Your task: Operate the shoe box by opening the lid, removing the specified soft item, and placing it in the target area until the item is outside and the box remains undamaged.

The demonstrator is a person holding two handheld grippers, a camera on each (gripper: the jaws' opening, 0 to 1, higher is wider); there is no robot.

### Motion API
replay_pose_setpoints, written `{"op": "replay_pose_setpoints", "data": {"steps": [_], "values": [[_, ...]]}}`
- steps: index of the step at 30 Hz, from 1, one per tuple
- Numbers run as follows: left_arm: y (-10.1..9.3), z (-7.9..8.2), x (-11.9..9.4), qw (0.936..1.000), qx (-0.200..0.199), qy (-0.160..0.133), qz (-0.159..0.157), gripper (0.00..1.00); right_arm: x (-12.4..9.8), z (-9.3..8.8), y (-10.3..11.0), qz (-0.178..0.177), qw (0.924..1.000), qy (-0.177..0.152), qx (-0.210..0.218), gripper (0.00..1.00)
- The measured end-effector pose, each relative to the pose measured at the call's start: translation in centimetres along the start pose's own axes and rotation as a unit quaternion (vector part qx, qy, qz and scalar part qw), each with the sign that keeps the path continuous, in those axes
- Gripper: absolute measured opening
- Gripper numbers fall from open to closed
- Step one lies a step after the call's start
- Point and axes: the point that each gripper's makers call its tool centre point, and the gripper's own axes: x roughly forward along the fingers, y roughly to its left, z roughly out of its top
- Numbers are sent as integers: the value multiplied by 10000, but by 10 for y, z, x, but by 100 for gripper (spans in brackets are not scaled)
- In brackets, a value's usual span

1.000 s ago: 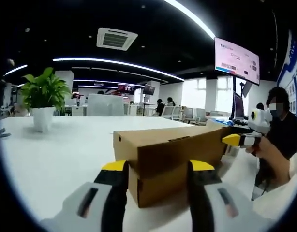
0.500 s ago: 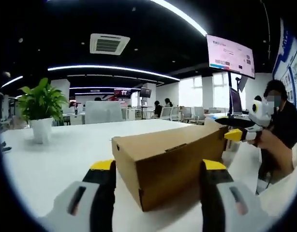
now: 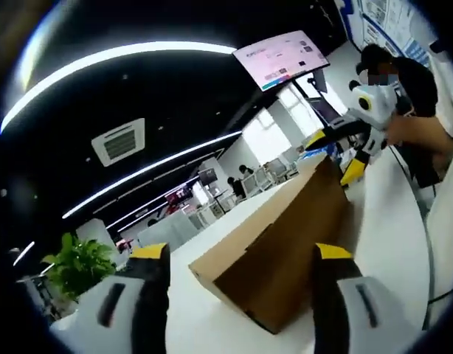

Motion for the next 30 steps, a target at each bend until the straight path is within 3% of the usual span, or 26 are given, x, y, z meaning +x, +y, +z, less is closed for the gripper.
{"op": "replay_pose_setpoints", "data": {"steps": [3, 6, 8, 11, 14, 19, 23, 26, 30], "values": [[-1, 1, -4, 9984, 553, 32, -84, 82, 0, -1, 4, 50, 9994, 103, -322, 59], [-4, -3, -7, 9916, 1270, 223, -117, 81, -1, 1, 8, 81, 9972, 111, -740, 57], [-6, -14, -5, 9912, 1242, 426, -180, 84, -2, 0, 11, 76, 9967, 127, -804, 56], [-4, -14, -4, 9888, 1447, 360, -52, 81, -1, -9, 15, 108, 9955, 215, -915, 53], [-13, -16, -1, 9838, 1741, 383, -196, 81, -1, -12, 14, 73, 9945, 269, -1010, 52], [-18, -26, 3, 9788, 1934, 639, -201, 72, -1, -16, 16, 105, 9916, 437, -1210, 51], [-12, -20, 3, 9713, 2312, 553, 53, 70, -2, -20, 15, 78, 9880, 533, -1448, 50], [-12, -24, 2, 9718, 2258, 682, 0, 68, -2, -29, 12, 43, 9822, 760, -1716, 48], [-10, -26, 1, 9683, 2390, 720, 52, 60, -4, -30, 9, 39, 9816, 832, -1721, 44]]}}
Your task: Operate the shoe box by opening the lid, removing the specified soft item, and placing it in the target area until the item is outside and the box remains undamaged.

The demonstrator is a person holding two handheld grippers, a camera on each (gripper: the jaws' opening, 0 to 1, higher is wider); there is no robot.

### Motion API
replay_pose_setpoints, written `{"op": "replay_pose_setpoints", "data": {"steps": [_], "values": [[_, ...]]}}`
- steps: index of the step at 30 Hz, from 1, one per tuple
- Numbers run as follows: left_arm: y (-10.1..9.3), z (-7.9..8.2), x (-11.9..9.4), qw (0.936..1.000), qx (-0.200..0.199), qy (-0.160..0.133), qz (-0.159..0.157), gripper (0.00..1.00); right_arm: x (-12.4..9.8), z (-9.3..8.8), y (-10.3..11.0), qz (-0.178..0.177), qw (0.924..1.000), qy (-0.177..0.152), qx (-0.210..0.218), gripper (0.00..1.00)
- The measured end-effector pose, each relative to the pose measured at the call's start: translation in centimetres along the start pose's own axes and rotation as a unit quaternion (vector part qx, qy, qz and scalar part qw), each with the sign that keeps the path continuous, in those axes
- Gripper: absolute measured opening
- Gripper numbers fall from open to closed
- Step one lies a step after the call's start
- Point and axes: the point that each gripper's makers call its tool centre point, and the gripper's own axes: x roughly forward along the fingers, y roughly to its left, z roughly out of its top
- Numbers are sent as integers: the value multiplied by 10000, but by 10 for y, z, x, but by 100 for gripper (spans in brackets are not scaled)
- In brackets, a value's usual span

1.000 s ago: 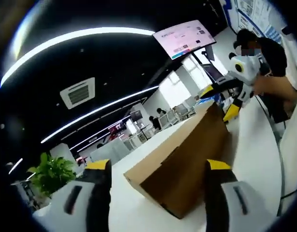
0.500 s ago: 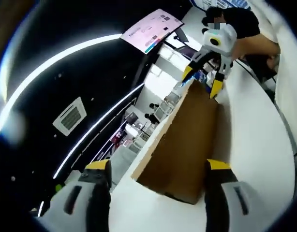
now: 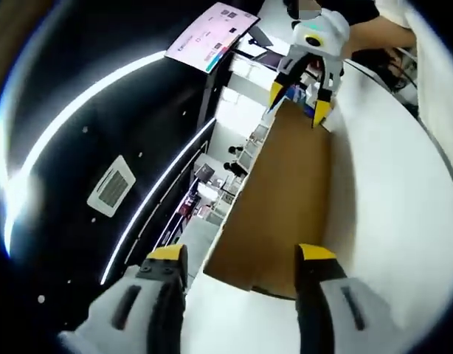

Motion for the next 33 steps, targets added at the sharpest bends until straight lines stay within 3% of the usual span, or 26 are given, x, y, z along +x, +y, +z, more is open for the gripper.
{"op": "replay_pose_setpoints", "data": {"steps": [3, 6, 11, 14, 22, 33], "values": [[-1, 1, 1, 9999, -143, 66, -62, 55, -2, -2, -7, -138, 9990, 145, -405, 44], [1, -3, 1, 9996, 117, 229, 73, 49, -3, -3, -7, -110, 9991, 170, -379, 45], [9, -3, -1, 9990, 153, 285, 299, 40, -4, -13, -9, -110, 9974, 332, -632, 40], [9, -7, -2, 9986, 134, 399, 310, 40, -5, -16, -10, -152, 9984, 310, -437, 35], [2, -8, -3, 9982, 470, 355, 134, 33, -5, -17, -7, -91, 9974, 400, -591, 30], [1, -9, -2, 9978, 462, 453, 106, 33, -4, -19, -5, -85, 9961, 481, -740, 29]]}}
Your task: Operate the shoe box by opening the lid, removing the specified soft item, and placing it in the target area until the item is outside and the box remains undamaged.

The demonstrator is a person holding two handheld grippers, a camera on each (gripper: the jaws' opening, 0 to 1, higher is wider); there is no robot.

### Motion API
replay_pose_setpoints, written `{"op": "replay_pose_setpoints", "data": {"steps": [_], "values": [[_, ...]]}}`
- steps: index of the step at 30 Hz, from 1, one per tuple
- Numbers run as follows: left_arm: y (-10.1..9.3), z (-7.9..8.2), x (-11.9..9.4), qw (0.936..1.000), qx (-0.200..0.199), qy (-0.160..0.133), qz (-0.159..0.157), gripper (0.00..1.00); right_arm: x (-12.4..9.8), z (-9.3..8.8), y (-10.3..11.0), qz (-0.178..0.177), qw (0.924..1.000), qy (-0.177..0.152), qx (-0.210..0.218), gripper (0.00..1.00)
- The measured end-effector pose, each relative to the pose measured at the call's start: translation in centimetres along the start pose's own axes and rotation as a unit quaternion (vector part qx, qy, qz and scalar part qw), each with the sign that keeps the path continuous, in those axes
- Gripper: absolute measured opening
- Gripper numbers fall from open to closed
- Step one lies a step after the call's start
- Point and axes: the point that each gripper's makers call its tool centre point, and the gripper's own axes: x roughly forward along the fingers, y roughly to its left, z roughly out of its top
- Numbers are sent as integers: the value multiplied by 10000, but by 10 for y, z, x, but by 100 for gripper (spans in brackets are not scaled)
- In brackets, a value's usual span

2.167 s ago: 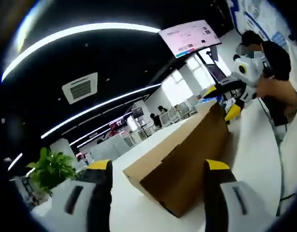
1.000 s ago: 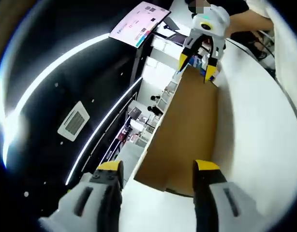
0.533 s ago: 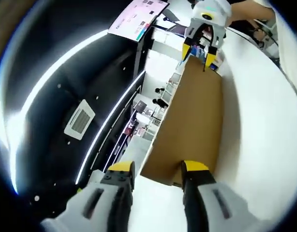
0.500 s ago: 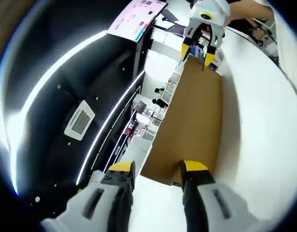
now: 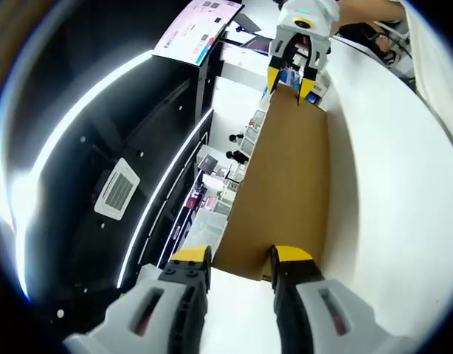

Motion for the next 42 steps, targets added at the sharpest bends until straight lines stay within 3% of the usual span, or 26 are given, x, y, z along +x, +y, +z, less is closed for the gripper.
{"op": "replay_pose_setpoints", "data": {"steps": [5, 9, 12, 14, 16, 21, 24, 25, 26, 27, 28, 29, 31, 32, 35, 36, 37, 38, 39, 41, 42], "values": [[-5, -4, 1, 9999, 93, 65, -57, 32, 1, 0, 5, 64, 9999, -25, 76, 29], [-10, -8, 4, 9998, 56, 123, -118, 32, 1, 0, 11, 195, 9988, -148, 423, 28], [-12, -9, 4, 9997, -121, 125, -161, 31, 2, -1, 14, 217, 9998, -36, 7, 28], [-11, -8, 3, 9994, -259, 46, -208, 31, 3, -1, 14, 181, 9995, -20, 256, 28], [-12, -6, 3, 9983, -538, 4, -220, 31, 4, -2, 14, 182, 9995, 8, 247, 27], [-12, -6, 3, 9989, -435, 1, -183, 31, 4, -2, 13, 222, 9995, 102, 178, 27], [-11, -6, 4, 9986, -471, -170, -166, 34, 4, 0, 11, 349, 9947, -32, 967, 28], [-15, -3, 4, 9952, -893, -274, -289, 36, 4, 1, 9, 274, 9900, -86, 1379, 29], [-15, -1, 5, 9910, -1245, -342, -352, 38, 4, 4, 9, 292, 9803, -181, 1944, 31], [-18, 2, 4, 9831, -1685, -443, -555, 43, 3, 4, 9, 332, 9755, -185, 2168, 31], [-19, 3, 4, 9802, -1809, -478, -641, 47, 1, 3, 7, 309, 9686, -146, 2461, 32], [-19, 6, 2, 9724, -2140, -501, -778, 49, 0, 2, 7, 320, 9697, -93, 2420, 33], [-15, 9, 0, 9652, -2431, -533, -802, 51, 1, 7, 8, 419, 9654, -216, 2566, 36], [-12, 16, -1, 9584, -2625, -747, -836, 51, -1, 13, 9, 496, 9583, -358, 2792, 37], [2, 22, -5, 9357, -3299, -998, -753, 53, -4, 21, 0, 349, 9458, -639, 3164, 37], [9, 24, -6, 9249, -3576, -1092, -691, 54, -7, 24, -4, 316, 9387, -742, 3353, 37], [12, 24, -7, 9194, -3713, -1123, -655, 56, -8, 26, -6, 321, 9328, -819, 3494, 37], [14, 25, -7, 9150, -3811, -1155, -649, 58, -9, 27, -10, 275, 9258, -897, 3661, 37], [17, 25, -8, 9098, -3925, -1195, -632, 60, -11, 26, -16, 190, 9129, -958, 3963, 38], [26, 23, -8, 8806, -4533, -1279, -525, 64, -12, 25, -25, 36, 8899, -1038, 4442, 46], [28, 21, -8, 8699, -4736, -1281, -506, 68, -12, 23, -29, -15, 8727, -1057, 4766, 52]]}}
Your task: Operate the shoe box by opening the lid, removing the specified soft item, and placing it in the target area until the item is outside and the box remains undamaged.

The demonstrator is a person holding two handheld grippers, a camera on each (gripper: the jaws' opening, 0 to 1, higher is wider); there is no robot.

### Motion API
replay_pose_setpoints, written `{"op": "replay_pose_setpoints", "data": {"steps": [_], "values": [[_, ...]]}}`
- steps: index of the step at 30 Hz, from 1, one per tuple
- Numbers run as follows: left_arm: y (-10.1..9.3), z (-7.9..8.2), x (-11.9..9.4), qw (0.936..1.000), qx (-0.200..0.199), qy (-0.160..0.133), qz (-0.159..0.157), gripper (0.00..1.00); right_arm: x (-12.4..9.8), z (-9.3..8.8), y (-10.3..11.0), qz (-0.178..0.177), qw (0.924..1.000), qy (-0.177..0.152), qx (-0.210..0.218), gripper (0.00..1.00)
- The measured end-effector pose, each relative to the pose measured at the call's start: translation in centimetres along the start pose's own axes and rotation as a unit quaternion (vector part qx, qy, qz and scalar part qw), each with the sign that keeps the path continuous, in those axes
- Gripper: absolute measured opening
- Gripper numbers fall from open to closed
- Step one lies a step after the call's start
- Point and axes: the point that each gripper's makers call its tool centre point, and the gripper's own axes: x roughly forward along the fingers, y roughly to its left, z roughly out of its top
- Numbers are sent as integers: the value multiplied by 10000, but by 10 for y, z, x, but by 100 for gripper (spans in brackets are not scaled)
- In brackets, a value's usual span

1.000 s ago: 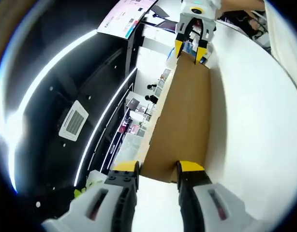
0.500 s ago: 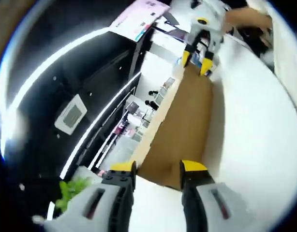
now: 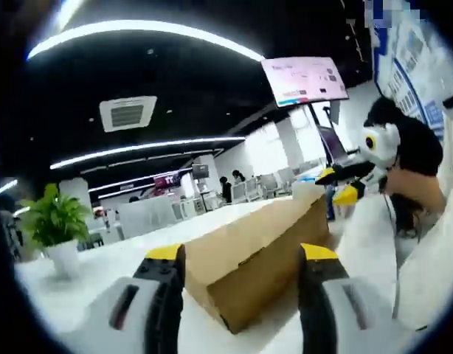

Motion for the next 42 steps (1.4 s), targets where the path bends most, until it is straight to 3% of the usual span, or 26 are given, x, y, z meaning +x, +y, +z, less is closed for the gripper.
{"op": "replay_pose_setpoints", "data": {"steps": [2, 4, 6, 8, 10, 14, 19, 26, 30, 32, 35, 42], "values": [[2, 3, 0, 9977, -672, -86, -24, 76, 2, -1, 5, 186, 9988, 29, 447, 66], [12, 2, 0, 9957, -902, -88, 203, 82, 5, 0, 4, 142, 9969, -104, 767, 81], [19, 4, -1, 9946, -948, -154, 390, 89, 6, -6, -7, -211, 9974, 5, 688, 81], [21, 6, 0, 9933, -1050, -230, 434, 100, 7, -11, -12, -298, 9972, 40, 678, 81], [21, 2, -1, 9929, -1103, -129, 428, 97, 7, -11, -13, -254, 9959, -36, 863, 80], [21, -15, 1, 9966, -535, 262, 567, 93, 7, -17, -21, -410, 9923, -2, 1165, 80], [18, -33, 7, 9943, -703, 508, 621, 86, 13, -23, -23, -321, 9863, -11, 1620, 80], [16, -44, 9, 9914, -922, 714, 596, 80, 21, -33, -22, -307, 9880, 143, 1507, 81], [15, -51, 15, 9928, -759, 740, 565, 78, 28, -37, -23, -294, 9885, 221, 1465, 79], [18, -54, 15, 9919, -847, 749, 571, 76, 31, -33, -23, -326, 9925, 204, 1164, 79], [19, -54, 17, 9912, -975, 710, 536, 75, 34, -34, -26, -346, 9896, 241, 1379, 79], [21, -52, 26, 9933, -795, 642, 539, 72, 38, -43, -24, -258, 9890, 333, 1421, 84]]}}
